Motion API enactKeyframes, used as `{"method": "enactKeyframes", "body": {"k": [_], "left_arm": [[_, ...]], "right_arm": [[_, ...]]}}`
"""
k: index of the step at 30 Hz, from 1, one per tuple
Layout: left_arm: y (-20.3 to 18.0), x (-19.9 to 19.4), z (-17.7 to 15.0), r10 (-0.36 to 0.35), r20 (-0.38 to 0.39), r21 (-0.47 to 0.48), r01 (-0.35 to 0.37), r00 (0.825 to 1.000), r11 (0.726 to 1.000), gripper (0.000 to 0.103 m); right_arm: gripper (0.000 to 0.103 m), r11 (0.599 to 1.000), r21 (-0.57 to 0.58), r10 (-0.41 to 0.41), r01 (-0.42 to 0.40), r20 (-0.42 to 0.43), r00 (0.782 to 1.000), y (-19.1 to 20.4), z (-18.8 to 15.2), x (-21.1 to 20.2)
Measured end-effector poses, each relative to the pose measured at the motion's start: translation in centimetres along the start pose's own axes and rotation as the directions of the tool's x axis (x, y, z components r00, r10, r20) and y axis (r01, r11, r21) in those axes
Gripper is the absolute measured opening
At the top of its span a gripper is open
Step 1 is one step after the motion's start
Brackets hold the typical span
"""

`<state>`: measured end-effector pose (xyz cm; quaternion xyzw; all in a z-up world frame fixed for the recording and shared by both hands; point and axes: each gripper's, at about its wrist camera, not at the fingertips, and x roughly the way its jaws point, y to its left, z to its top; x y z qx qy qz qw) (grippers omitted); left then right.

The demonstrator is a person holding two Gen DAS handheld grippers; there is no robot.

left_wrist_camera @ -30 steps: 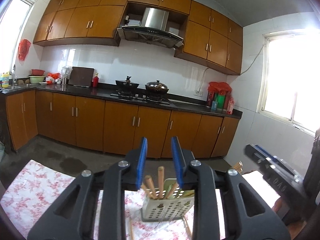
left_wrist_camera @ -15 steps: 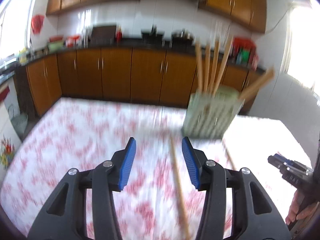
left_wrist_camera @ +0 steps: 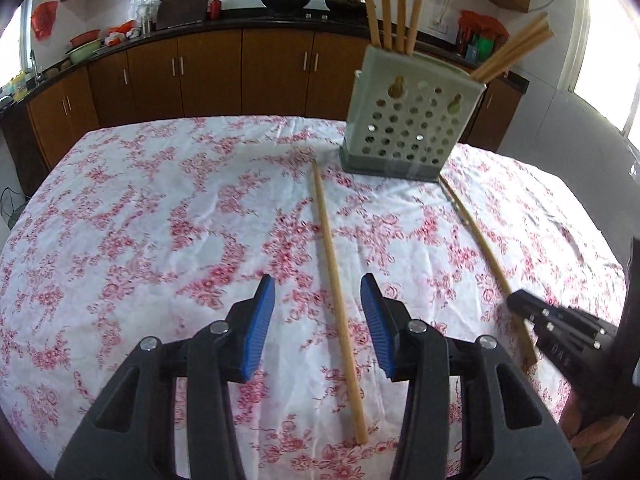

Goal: Organize utensils
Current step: 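Grasp a chopstick with the left gripper while the right gripper grasps another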

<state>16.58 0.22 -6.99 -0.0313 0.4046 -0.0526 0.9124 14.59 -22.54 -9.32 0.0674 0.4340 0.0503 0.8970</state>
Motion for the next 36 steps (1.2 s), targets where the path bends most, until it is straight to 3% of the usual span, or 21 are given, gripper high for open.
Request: {"method": "enactKeyframes", "body": {"k": [5, 10, 18, 25, 36], "left_arm": [[-1.1, 1.8, -0.6, 0.016, -0.048, 0.030, -0.015, 0.999, 0.999, 0.038], [-1.2, 3.6, -1.1, 0.043, -0.087, 0.029, -0.041, 0.995, 0.999, 0.009], [2.4, 5.0, 1.4, 0.096, -0.084, -0.040, -0.099, 0.992, 0.994, 0.009], [3.1, 6.2, 2.5, 0.107, -0.063, -0.004, -0.108, 0.992, 0.994, 0.010], [3.8, 6.2, 2.6, 0.078, -0.061, -0.034, -0.080, 0.995, 0.996, 0.011]], "right_arm": [[0.008, 0.999, 0.034, -0.015, 0.015, 0.002, 1.000, -1.9, 0.3, -0.4], [0.008, 1.000, 0.019, -0.010, 0.010, 0.004, 1.000, -1.7, 0.4, -0.1], [0.008, 0.999, -0.010, -0.045, 0.045, 0.008, 0.999, -1.7, 2.3, 1.5], [0.008, 0.998, -0.022, -0.062, 0.063, 0.027, 0.998, -1.6, 4.0, 2.9], [0.009, 0.998, -0.015, -0.057, 0.057, 0.029, 0.998, -1.7, 4.3, 3.2]]}}
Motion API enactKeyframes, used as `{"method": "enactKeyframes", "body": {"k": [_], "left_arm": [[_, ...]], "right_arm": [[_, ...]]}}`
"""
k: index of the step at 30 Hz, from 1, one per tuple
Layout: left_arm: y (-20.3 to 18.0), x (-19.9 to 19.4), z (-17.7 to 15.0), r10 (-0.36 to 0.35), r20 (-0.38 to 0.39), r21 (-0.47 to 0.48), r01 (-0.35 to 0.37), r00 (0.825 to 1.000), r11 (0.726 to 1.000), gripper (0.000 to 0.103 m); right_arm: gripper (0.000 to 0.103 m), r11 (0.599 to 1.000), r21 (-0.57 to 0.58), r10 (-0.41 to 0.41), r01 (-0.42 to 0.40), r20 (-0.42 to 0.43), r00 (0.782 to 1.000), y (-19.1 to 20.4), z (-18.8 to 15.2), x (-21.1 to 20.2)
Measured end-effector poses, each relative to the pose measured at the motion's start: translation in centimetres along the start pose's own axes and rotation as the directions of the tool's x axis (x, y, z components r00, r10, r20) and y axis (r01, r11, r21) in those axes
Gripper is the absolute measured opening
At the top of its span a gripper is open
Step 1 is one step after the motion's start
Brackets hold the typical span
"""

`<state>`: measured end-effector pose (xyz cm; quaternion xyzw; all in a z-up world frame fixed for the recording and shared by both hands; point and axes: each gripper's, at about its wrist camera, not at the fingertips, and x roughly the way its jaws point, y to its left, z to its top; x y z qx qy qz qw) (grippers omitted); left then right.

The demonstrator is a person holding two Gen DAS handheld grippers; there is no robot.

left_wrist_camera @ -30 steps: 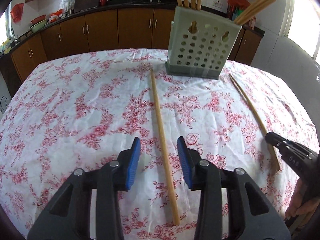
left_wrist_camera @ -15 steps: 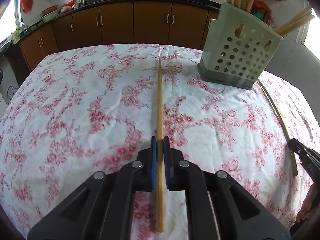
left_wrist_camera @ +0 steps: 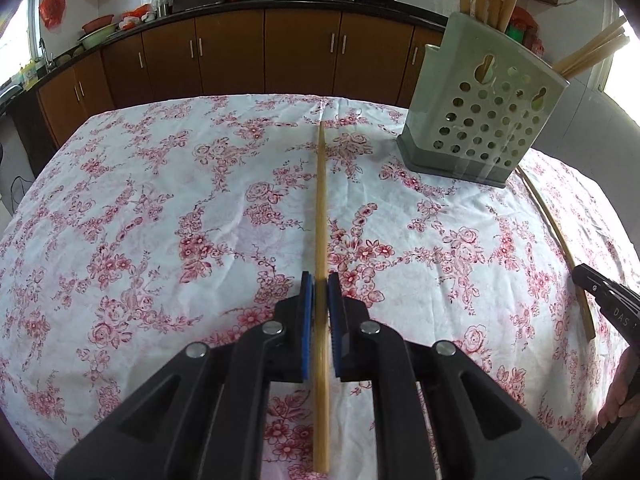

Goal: Organize utensils
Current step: 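Grasp a chopstick with the left gripper while the right gripper grasps another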

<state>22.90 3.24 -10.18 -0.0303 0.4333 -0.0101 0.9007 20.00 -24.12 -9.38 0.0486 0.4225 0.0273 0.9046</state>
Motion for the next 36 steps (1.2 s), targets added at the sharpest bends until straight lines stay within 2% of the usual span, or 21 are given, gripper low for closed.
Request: {"method": "enactKeyframes", "body": {"k": [36], "left_arm": [[-0.50, 0.07, 0.07, 0.003, 0.000, 0.003, -0.003, 1.000, 1.000, 0.013]], "right_arm": [[0.009, 1.000, 0.004, 0.004, -0.004, 0.001, 1.000, -0.03, -0.05, 0.00]]}}
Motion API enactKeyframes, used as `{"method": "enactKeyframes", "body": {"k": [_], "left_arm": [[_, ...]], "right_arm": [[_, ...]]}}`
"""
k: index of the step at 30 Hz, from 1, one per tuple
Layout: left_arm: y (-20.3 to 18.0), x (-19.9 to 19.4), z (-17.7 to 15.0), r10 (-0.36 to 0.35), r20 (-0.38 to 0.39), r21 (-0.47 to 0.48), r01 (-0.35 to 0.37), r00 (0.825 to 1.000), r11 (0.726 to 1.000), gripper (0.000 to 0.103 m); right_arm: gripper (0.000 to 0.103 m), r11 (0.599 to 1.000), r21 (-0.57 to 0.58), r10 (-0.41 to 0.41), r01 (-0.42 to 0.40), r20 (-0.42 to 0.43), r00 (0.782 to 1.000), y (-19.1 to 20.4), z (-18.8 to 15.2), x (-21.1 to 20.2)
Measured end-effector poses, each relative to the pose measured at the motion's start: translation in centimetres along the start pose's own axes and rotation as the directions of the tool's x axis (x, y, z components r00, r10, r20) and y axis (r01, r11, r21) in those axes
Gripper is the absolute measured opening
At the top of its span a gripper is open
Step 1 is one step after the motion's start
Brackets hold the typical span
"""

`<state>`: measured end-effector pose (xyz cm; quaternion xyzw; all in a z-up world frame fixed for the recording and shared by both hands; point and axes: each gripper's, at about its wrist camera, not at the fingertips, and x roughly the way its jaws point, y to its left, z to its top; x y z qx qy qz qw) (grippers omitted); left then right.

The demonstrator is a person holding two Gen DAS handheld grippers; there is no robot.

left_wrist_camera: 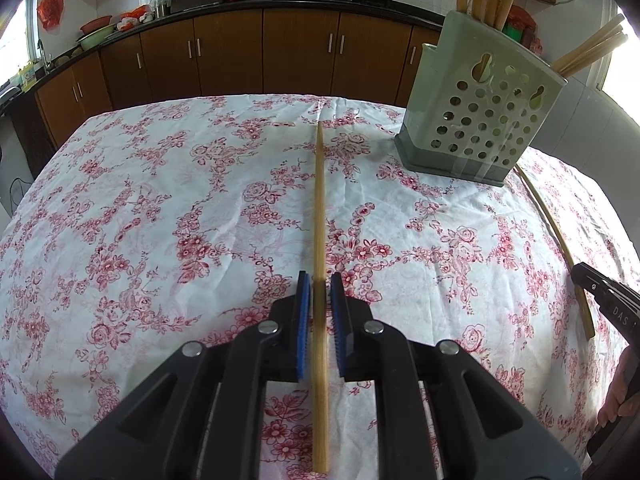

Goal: Organize utensils
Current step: 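Grasp a chopstick with the left gripper while the right gripper grasps another, then lift the chopsticks upright and drop them into the green caddy with both grippers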

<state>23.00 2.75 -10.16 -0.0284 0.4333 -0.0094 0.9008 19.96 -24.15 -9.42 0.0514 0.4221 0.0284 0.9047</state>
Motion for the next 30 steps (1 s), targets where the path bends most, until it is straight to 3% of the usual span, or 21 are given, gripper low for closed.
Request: {"method": "enactKeyframes", "body": {"k": [10, 14, 22, 25, 30], "left_arm": [[0.2, -0.1, -0.1, -0.002, 0.000, -0.003, 0.002, 1.000, 1.000, 0.013], [-0.3, -0.5, -0.7, 0.031, -0.004, 0.044, -0.031, 1.000, 0.999, 0.014], [-0.7, -1.3, -1.7, 0.026, -0.005, 0.091, -0.026, 1.000, 0.996, 0.008], [-0.6, -2.1, -1.7, 0.023, 0.000, 0.114, -0.023, 1.000, 0.993, 0.008], [-1.1, -6.3, -0.4, -0.013, 0.105, 0.157, -0.003, 0.994, 0.988, 0.008]], "right_arm": [[0.009, 1.000, 0.001, 0.001, -0.001, 0.001, 1.000, 0.0, -0.1, -0.1], [0.009, 1.000, -0.005, 0.014, -0.014, 0.001, 1.000, -0.1, -0.9, -0.7], [0.008, 1.000, 0.006, 0.025, -0.025, 0.010, 1.000, -0.4, -1.2, -1.3], [0.008, 0.999, 0.002, 0.033, -0.033, 0.067, 0.997, -0.6, -0.8, -3.1], [0.008, 0.998, 0.028, 0.053, -0.060, 0.203, 0.978, -1.5, 1.2, -7.2]]}}
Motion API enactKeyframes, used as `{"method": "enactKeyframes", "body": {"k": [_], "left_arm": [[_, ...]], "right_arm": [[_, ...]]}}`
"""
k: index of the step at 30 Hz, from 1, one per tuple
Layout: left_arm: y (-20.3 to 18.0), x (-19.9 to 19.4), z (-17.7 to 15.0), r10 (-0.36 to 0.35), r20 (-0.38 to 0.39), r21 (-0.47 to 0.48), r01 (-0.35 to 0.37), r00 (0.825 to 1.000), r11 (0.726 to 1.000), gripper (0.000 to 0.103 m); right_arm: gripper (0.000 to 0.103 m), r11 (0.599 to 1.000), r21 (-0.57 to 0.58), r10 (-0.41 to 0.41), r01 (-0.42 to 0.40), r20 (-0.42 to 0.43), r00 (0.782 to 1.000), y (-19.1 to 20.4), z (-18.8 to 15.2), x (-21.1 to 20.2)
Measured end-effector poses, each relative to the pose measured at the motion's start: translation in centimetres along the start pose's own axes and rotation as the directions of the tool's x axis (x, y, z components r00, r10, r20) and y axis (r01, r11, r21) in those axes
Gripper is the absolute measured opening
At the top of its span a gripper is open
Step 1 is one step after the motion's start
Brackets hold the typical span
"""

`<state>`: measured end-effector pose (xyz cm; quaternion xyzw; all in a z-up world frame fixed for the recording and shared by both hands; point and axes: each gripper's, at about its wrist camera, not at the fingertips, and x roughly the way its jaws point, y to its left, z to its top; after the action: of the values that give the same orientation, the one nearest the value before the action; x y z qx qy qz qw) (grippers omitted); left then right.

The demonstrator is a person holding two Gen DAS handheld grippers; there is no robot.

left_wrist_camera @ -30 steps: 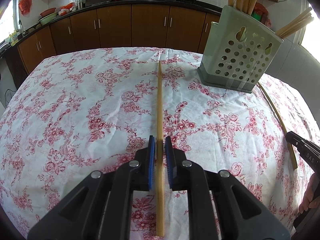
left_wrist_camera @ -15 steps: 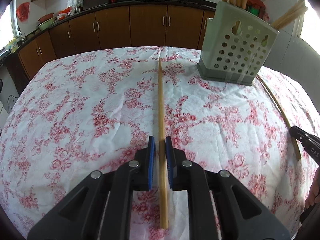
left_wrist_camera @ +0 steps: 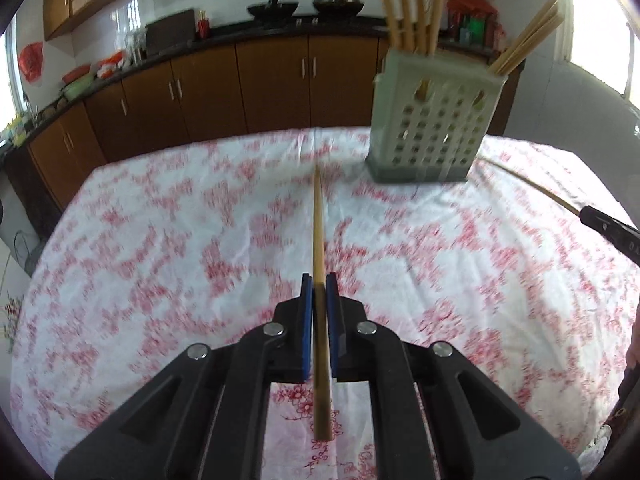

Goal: Organize utensils
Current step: 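Lift the chopsticks upright and drop them into the green caddy with both grippers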

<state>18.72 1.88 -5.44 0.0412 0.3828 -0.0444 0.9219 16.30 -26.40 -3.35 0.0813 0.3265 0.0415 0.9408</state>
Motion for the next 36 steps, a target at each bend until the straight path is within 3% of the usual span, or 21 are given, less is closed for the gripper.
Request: {"method": "enactKeyframes", "body": {"k": [8, 17, 21, 25, 30, 36], "left_arm": [[0.3, -6.5, 4.8, -0.047, 0.209, -0.043, 0.058, 0.977, 0.997, 0.008], [0.2, -8.6, 7.3, -0.068, 0.274, -0.045, 0.084, 0.959, 0.995, 0.008], [-0.3, -9.7, 8.4, -0.117, 0.302, -0.029, 0.131, 0.946, 0.991, 0.008], [-1.7, -11.7, 10.5, -0.154, 0.371, 0.011, 0.162, 0.916, 0.987, 0.008], [-3.2, -13.5, 13.6, -0.164, 0.463, 0.020, 0.174, 0.871, 0.985, 0.008], [-3.9, -14.6, 18.6, -0.142, 0.586, -0.029, 0.196, 0.798, 0.980, 0.008]], "right_arm": [[0.008, 1.000, 0.016, 0.023, -0.026, 0.164, 0.986, -0.2, 3.4, -4.1], [0.008, 0.998, -0.001, 0.064, -0.065, 0.227, 0.972, 1.1, 5.0, -5.5], [0.008, 0.993, -0.022, 0.121, -0.119, 0.276, 0.954, 2.4, 6.5, -7.3], [0.008, 0.982, -0.057, 0.187, -0.179, 0.351, 0.917, 3.8, 8.7, -9.6], [0.008, 0.975, -0.097, 0.223, -0.201, 0.480, 0.848, 5.9, 11.7, -11.7], [0.008, 0.979, -0.078, 0.197, -0.188, 0.599, 0.776, 6.9, 14.4, -11.0]]}}
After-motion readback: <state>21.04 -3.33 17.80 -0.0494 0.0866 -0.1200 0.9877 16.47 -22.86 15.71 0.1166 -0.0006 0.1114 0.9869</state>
